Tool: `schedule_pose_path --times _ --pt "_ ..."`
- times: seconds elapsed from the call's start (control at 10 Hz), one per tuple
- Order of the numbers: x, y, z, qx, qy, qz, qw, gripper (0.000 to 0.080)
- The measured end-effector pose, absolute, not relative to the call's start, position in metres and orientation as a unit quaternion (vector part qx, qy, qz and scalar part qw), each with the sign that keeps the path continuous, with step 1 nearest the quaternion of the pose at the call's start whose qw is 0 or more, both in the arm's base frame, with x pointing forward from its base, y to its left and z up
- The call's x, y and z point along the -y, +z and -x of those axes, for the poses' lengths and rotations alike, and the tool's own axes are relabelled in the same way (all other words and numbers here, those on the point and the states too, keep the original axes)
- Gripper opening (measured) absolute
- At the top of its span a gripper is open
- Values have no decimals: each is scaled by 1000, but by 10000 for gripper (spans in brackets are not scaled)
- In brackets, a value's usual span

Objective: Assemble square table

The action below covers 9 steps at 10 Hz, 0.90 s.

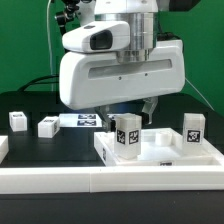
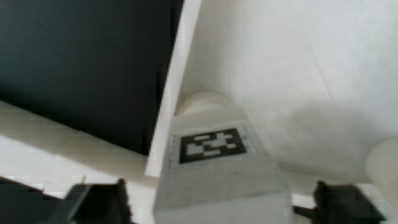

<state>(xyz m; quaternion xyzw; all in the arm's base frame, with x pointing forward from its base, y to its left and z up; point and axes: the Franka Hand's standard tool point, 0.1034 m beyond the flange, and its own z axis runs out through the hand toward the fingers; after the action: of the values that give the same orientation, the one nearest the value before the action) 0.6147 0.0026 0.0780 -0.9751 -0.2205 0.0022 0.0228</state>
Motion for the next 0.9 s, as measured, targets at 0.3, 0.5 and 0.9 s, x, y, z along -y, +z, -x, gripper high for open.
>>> schedule_pose_path --times 0.3,0.5,0.9 --pt "-2 78 -615 205 2 978 23 288" --pt "-2 78 -615 184 3 983 23 288" --pt "-3 77 -614 -7 5 1000 23 288"
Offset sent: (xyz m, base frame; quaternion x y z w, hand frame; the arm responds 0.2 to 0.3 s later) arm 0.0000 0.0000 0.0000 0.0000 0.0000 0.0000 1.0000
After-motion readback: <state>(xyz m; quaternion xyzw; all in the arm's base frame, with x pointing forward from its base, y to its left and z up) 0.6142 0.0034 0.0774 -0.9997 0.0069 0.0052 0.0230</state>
